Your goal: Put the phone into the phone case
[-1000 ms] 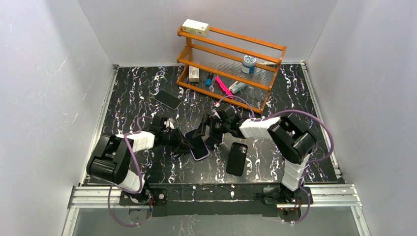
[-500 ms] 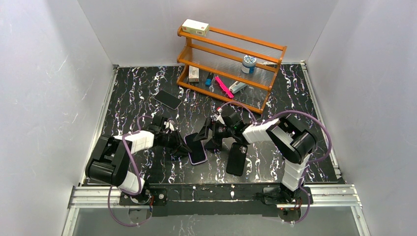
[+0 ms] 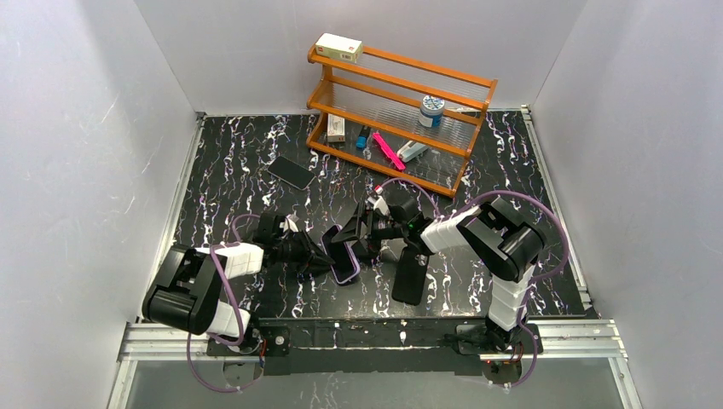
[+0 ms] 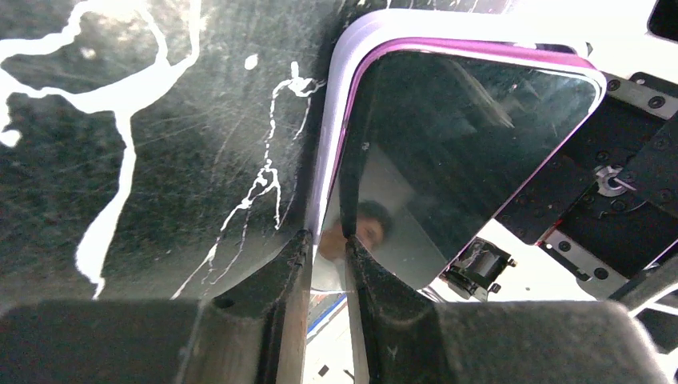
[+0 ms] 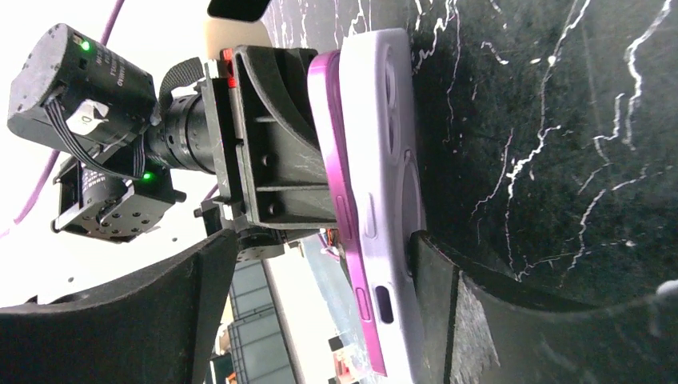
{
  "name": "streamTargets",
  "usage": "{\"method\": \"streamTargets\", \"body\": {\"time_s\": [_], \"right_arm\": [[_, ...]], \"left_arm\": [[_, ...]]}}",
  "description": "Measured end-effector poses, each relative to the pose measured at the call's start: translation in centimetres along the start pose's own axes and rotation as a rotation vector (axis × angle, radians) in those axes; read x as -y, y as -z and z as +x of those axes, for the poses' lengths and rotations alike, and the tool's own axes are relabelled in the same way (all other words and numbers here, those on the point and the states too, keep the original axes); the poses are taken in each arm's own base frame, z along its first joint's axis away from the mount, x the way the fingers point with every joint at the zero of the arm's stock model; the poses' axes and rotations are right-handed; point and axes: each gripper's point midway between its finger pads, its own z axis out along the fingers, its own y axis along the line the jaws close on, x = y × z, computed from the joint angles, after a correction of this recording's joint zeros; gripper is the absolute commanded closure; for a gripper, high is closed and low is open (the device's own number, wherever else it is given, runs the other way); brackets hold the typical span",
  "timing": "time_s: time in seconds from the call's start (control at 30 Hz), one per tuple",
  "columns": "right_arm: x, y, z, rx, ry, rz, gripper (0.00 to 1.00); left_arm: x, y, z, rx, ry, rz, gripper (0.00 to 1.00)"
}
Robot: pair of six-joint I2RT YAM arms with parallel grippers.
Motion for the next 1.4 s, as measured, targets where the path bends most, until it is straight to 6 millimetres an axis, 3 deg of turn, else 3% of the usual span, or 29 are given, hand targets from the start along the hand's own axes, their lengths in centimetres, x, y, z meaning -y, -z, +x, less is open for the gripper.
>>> {"method": "streamTargets", "body": {"time_s": [0.23, 0.53, 0.77, 0.87, 0.93, 1.03, 1.1, 1.2, 1.27, 1.37, 1.4], "right_arm": [[0.8, -0.1, 0.7, -0.023, 0.013, 0.029, 0.47], [2.0, 0.1, 0.9, -0.044, 0.065, 0.074, 0.97], [3.2, 0.4, 0.9, -0.056, 0.071, 0.123, 0.97], [3.2, 0.4, 0.9, -0.063, 0.074, 0.139, 0.68], [3.2, 0.4, 1.0, -0.063, 0.068, 0.147, 0.59], [3.2, 0.2, 1.5, -0.072, 0.067, 0.16, 0.57], [3.2, 0.3, 1.8, -0.076, 0.066, 0.164, 0.61], [2.9, 0.3, 1.7, -0.07, 0.068, 0.159, 0.87], [3.0, 0.4, 1.7, -0.062, 0.071, 0.163, 0.99], [3.5, 0.6, 1.6, -0.048, 0.068, 0.175, 0.99], [3.4, 0.6, 1.6, -0.046, 0.07, 0.176, 0.99]], "left_arm": [[0.2, -0.2, -0.1, 0.0, -0.003, 0.007, 0.79], [0.0, 0.1, -0.1, -0.002, -0.031, -0.019, 0.78], [-0.2, 0.2, -0.2, 0.009, -0.032, -0.03, 0.78], [-0.3, 0.3, -0.2, 0.015, -0.034, -0.03, 0.78], [-0.4, 0.4, -0.2, 0.021, -0.035, -0.031, 0.78], [-0.6, 0.4, 0.1, 0.016, -0.034, -0.038, 0.78], [-0.7, 0.3, 0.2, 0.015, -0.035, -0.039, 0.77], [-0.7, 0.3, 0.2, 0.013, -0.036, -0.038, 0.77], [-0.6, 0.4, 0.2, 0.012, -0.036, -0.036, 0.77], [-0.6, 0.4, 0.3, 0.01, -0.038, -0.035, 0.72], [-0.6, 0.4, 0.3, 0.009, -0.037, -0.036, 0.66]]}}
